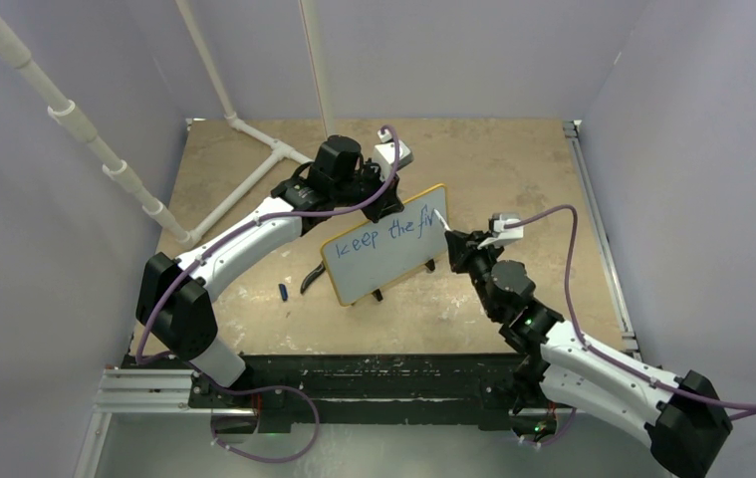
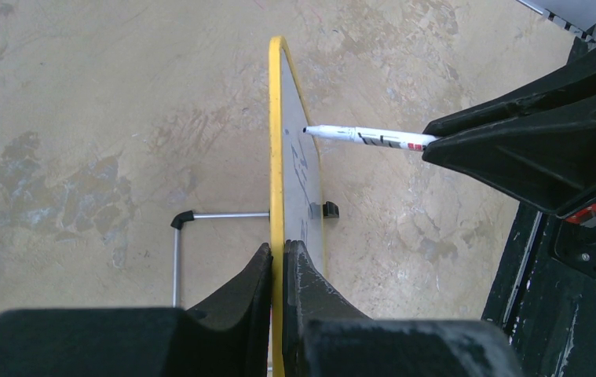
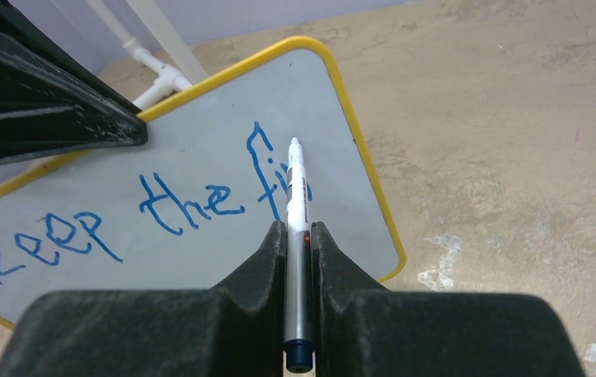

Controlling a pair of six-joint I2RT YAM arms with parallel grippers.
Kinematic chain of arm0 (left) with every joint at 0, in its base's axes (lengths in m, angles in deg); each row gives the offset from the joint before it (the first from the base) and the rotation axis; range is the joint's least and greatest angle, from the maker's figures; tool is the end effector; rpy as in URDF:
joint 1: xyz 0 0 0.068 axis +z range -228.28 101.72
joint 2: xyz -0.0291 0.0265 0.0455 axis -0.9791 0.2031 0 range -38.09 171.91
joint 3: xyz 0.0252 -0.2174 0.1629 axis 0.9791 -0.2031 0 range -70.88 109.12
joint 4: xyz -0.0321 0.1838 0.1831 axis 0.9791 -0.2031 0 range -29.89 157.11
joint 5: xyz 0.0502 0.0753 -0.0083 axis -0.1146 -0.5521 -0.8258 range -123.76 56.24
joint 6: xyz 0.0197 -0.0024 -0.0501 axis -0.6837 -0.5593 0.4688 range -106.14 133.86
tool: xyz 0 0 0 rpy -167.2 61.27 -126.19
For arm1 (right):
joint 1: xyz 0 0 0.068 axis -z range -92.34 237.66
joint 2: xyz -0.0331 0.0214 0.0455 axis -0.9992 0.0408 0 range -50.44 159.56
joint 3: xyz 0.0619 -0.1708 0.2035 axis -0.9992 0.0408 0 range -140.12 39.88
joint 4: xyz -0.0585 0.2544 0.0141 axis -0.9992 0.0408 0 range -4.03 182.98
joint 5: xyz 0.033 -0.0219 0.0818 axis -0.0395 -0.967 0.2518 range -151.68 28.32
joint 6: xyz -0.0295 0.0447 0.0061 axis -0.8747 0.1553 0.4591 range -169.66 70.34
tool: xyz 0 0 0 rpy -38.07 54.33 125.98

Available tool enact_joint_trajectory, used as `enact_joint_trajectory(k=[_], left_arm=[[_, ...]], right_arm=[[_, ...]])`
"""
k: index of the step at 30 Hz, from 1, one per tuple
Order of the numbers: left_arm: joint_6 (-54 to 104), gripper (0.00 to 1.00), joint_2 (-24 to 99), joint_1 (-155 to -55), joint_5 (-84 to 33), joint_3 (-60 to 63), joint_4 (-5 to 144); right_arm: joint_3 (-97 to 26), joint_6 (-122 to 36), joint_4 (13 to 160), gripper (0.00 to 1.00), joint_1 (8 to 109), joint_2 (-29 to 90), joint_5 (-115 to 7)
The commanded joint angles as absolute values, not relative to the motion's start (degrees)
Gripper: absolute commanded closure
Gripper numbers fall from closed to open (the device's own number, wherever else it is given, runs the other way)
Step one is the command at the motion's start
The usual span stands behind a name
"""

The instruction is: Write a sentence on the whiteboard

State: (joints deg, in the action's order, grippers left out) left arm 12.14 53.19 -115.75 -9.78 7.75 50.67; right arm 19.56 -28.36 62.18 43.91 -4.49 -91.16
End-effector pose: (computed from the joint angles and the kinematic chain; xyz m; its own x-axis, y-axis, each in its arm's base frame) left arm 0.2858 -0.2374 0.3305 -0.3606 0.3109 -0.8794 0.8490 0.4999 -0.1714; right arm 0.1480 0.1176 0.2480 -0.1112 0.3314 -0.9369 -0.2215 0.9108 0.3484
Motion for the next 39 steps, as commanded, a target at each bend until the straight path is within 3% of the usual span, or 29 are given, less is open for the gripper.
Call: enact_joint_trajectory(k=[1,39], left_arm=[[11.16,1.00,53.05,-116.17,-8.76,7.78,51.56],[11.13,1.00,53.14,-116.16,-8.68,7.69,51.56]], right_arm=[[19.11,-28.46,61.17,1.00,43.90,-6.85,-93.28],[19.59,-26.24,60.64,1.00,43.96,-2.19,-95.87]])
